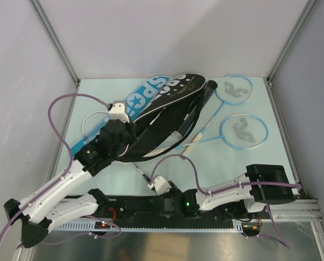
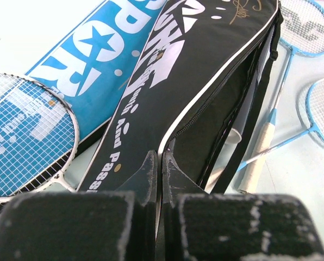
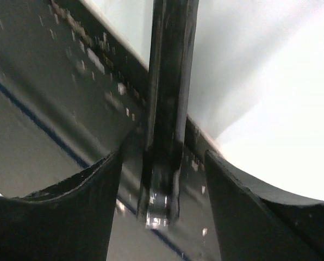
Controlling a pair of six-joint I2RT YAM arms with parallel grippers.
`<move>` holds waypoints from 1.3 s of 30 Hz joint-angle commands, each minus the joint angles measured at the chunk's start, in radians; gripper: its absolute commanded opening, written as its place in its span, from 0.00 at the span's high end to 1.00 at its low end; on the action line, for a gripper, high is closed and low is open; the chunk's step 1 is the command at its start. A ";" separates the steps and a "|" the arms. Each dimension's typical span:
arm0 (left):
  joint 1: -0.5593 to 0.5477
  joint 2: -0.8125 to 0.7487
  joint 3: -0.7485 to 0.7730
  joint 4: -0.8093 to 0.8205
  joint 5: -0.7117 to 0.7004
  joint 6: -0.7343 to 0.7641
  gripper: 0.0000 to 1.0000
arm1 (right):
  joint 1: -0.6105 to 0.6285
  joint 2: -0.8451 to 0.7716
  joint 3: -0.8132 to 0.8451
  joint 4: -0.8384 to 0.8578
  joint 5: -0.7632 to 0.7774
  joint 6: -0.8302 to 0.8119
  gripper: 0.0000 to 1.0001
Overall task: Pack up the badminton gear
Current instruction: Pick up the racket from the center of the board.
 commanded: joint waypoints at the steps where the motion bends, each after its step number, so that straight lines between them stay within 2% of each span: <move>1: 0.001 -0.045 0.029 0.040 -0.051 -0.024 1.00 | -0.121 -0.020 0.000 0.245 -0.088 -0.125 0.34; 6: 0.001 -0.043 0.029 0.031 -0.052 -0.027 1.00 | -0.209 0.037 0.002 0.436 -0.133 -0.175 0.36; 10: 0.000 -0.032 0.034 0.031 -0.037 -0.032 1.00 | -0.245 0.111 0.026 0.502 -0.107 -0.191 0.39; 20: 0.001 -0.016 0.045 0.031 -0.036 -0.036 1.00 | -0.211 0.263 0.136 0.479 -0.052 -0.218 0.50; 22: 0.000 -0.010 0.043 0.032 -0.041 -0.036 1.00 | -0.210 0.274 0.139 0.469 -0.066 -0.208 0.60; 24: 0.001 -0.002 0.046 0.033 -0.046 -0.034 1.00 | -0.207 0.271 0.141 0.451 -0.086 -0.204 0.80; 26: 0.000 0.008 0.055 0.034 -0.045 -0.029 1.00 | -0.202 0.242 0.141 0.416 -0.104 -0.210 0.94; 28: 0.001 0.020 0.070 0.032 -0.044 -0.017 1.00 | -0.196 0.183 0.142 0.353 -0.148 -0.214 0.99; 32: 0.001 0.041 0.108 0.031 -0.071 0.024 1.00 | -0.188 0.011 0.151 0.122 -0.218 -0.155 1.00; 36: 0.001 0.049 0.142 0.029 -0.118 0.066 1.00 | -0.165 -0.122 0.152 -0.141 -0.268 0.022 1.00; 39: 0.001 0.049 0.169 0.027 -0.142 0.087 1.00 | -0.097 -0.204 0.156 -0.318 -0.267 0.172 1.00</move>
